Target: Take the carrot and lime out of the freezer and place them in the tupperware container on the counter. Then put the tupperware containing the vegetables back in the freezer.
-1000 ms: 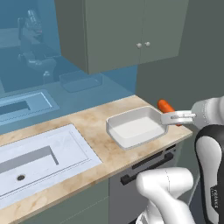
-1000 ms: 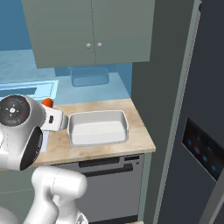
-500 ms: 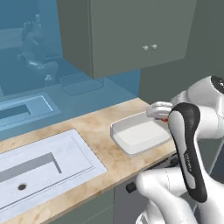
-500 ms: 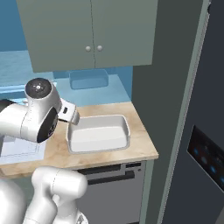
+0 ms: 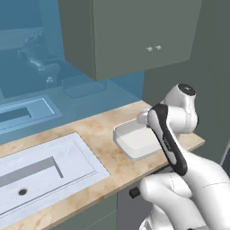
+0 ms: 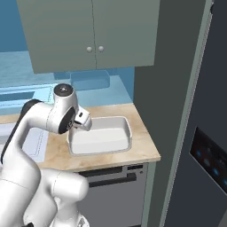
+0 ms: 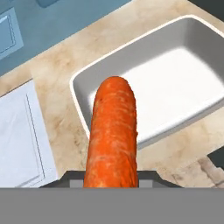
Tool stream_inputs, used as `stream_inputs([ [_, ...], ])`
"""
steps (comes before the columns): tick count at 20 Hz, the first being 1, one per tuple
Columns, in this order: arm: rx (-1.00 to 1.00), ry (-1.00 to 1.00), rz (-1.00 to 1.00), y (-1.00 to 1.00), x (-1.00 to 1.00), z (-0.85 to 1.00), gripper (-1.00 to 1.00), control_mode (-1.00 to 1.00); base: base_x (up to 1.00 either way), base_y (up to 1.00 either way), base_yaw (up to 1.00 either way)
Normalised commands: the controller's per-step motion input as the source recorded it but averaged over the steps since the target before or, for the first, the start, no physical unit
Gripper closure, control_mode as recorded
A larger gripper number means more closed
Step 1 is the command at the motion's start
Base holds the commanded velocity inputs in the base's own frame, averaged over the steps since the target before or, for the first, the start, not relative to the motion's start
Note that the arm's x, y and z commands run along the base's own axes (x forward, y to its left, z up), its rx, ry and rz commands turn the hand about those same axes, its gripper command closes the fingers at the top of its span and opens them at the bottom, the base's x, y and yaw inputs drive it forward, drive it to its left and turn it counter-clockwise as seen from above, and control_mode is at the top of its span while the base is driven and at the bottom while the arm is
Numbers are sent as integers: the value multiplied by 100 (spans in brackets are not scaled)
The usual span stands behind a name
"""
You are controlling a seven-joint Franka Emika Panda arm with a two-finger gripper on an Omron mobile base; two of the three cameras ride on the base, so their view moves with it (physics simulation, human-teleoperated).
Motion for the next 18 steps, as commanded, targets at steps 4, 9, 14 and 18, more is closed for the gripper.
stream_inputs([
  [4,-2,0,-7,0,74,-59,100,-100,0,0,0],
  [9,-1,0,-7,0,58,-54,100,-100,0,0,0],
  [14,-1,0,-7,0,40,-59,100,-100,0,0,0],
  [18,0,0,-5,0,30,-30,100,-100,0,0,0],
])
